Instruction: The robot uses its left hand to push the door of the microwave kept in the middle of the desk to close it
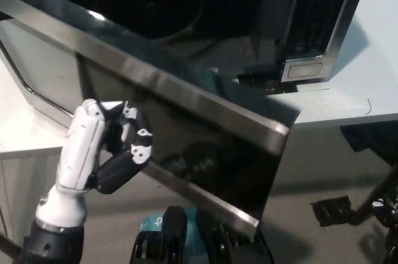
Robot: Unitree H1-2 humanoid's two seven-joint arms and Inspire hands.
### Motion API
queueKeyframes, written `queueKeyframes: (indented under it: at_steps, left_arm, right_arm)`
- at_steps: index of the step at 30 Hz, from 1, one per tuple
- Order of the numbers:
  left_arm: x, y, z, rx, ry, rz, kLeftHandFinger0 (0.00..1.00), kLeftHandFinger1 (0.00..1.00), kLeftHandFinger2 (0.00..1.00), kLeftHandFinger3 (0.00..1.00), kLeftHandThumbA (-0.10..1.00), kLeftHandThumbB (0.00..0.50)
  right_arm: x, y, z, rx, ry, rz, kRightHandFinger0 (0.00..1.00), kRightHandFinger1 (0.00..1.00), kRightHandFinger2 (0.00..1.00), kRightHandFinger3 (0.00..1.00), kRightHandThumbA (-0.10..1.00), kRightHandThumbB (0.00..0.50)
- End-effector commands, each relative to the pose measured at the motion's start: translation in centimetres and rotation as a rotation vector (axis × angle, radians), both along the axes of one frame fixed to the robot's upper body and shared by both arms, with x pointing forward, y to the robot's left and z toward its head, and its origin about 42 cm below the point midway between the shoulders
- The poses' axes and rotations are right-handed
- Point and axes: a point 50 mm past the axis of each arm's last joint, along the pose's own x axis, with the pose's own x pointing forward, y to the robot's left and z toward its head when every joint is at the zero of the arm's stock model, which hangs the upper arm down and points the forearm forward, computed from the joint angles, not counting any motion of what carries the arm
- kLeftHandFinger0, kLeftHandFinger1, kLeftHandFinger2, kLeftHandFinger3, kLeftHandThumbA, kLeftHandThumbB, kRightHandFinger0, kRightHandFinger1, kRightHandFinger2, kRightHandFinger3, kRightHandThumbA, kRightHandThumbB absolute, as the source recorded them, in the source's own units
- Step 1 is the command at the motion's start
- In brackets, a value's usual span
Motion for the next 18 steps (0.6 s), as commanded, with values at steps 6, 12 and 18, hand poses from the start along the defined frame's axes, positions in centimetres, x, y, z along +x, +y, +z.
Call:
queueKeyframes:
  at_steps: [6, 12, 18]
  left_arm:
    - [2.6, 0.5, 0.5, 0.078, -0.034, 0.004, 0.0, 0.0, 0.0, 0.1, -0.1, 0.111]
    - [5.6, 2.0, 0.6, 0.151, -0.019, 0.08, 0.0, 0.0, 0.0, 0.08, -0.1, 0.12]
    - [12.4, 5.1, 2.0, 0.274, -0.035, 0.23, 0.0, 0.0, 0.0, 0.0, -0.1, 0.187]
  right_arm:
    - [0.1, -1.0, 0.6, -0.033, -0.048, -0.006, 0.99, 0.93, 0.94, 0.86, -0.02, 0.0]
    - [-0.7, -0.8, 0.1, -0.032, -0.03, -0.001, 0.98, 0.93, 0.95, 0.9, -0.04, 0.0]
    - [-1.3, -0.6, -0.4, 0.017, -0.027, -0.039, 0.92, 0.89, 0.92, 0.87, -0.1, 0.002]
